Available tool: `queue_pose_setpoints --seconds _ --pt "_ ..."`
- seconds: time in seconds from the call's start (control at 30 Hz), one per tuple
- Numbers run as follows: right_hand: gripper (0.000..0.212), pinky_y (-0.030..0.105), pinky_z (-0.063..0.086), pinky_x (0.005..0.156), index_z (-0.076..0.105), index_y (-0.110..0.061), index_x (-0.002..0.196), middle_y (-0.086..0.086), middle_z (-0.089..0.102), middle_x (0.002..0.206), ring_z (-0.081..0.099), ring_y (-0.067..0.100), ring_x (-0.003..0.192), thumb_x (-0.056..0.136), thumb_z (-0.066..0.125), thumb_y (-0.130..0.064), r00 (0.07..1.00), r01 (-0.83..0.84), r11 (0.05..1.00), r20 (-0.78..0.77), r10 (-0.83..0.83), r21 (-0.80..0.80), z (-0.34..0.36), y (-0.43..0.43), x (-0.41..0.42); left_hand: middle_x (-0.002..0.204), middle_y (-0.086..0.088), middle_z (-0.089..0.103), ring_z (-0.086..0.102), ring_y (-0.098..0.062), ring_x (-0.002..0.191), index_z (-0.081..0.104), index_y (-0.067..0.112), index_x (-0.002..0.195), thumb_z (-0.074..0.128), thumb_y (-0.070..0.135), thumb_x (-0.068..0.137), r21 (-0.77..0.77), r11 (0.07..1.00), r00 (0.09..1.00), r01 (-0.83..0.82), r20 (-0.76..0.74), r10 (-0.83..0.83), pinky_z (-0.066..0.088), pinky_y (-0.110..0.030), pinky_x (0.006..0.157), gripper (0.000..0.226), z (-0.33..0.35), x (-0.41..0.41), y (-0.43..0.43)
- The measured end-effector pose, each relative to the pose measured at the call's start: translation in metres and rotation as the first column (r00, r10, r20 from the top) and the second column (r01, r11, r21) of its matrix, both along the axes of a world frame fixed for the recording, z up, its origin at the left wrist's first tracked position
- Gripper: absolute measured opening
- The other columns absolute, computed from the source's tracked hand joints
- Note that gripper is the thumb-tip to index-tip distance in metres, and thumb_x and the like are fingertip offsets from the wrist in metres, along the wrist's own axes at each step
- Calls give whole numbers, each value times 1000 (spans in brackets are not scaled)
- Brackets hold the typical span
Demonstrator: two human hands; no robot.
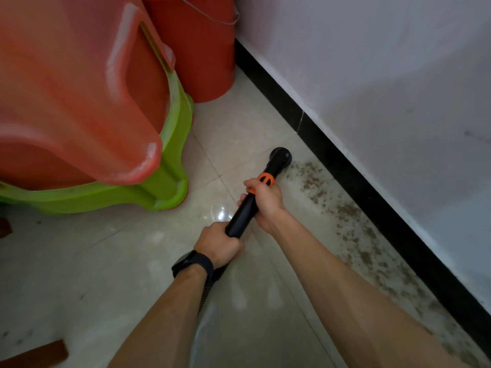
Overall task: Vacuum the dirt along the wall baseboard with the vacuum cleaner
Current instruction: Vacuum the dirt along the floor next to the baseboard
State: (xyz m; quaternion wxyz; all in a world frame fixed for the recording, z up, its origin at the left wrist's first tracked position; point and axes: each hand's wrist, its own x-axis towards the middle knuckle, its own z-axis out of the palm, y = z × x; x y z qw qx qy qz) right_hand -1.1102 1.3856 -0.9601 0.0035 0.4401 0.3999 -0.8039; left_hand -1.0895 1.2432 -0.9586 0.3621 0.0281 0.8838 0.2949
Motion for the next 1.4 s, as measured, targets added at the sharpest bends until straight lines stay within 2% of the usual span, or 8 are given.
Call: queue_pose_setpoints --seconds 0.23,0.37,0.6,0.7,0.77,0.93,1.23,1.4 --pt "23 34 57 59 48 -9 105 6 54 76 59 16 50 92 67 -4 998 62 994 5 -62 -95 -2 -49 34 67 2 65 64 -20 64 59 24 69 55 27 54 -149 982 991 119 -38 -126 50 -26 55 16 4 16 -52" --pt "18 30 53 53 50 -9 95 1 54 62 54 14 43 90 67 -5 983 175 983 58 -172 -56 -6 -56 54 66 6 60 58 -14 59 53 30 71 53 31 57 -141 960 966 240 -65 -251 38 -24 48 14 6 38 -53" --pt "23 30 53 53 53 -7 104 4 54 69 54 15 44 89 70 -7 973 227 973 58 -224 -43 -7 -39 68 75 8 52 49 -14 55 27 35 110 62 26 73 -140 911 873 389 -260 -412 31 -27 45 51 7 62 -43" --pt "37 31 55 54 53 -3 120 6 58 72 60 16 46 91 72 -15 980 191 981 59 -192 20 -5 -36 65 90 8 51 53 -20 63 25 34 123 60 29 82 -134 915 853 380 -333 -402 39 -31 51 54 4 68 -41" --pt "45 32 57 54 50 -4 126 4 62 68 64 18 47 91 73 -21 982 172 983 72 -176 62 -6 -36 63 92 6 53 56 -21 66 25 34 120 58 32 88 -125 929 863 347 -346 -369 43 -33 53 46 1 69 -40" --pt "38 37 61 57 42 -14 120 -10 65 49 67 16 47 93 67 -22 988 115 988 90 -125 103 -9 -42 59 83 7 51 49 -12 59 25 35 106 57 35 88 -154 921 863 358 -320 -390 30 -27 46 36 -1 59 -46" --pt "30 31 54 51 48 -9 112 0 57 58 55 17 42 85 63 -7 958 269 963 95 -270 18 -12 -47 79 109 1 60 63 -26 74 28 27 118 54 38 91 -323 769 711 552 -300 -636 48 -36 61 39 -4 55 -59" --pt "27 30 50 48 50 -11 102 0 50 58 49 18 41 79 62 -5 958 264 964 105 -267 39 -14 -26 74 107 -2 59 63 -30 74 30 23 119 54 34 91 -294 798 726 526 -332 -602 46 -37 59 39 -5 68 -33"
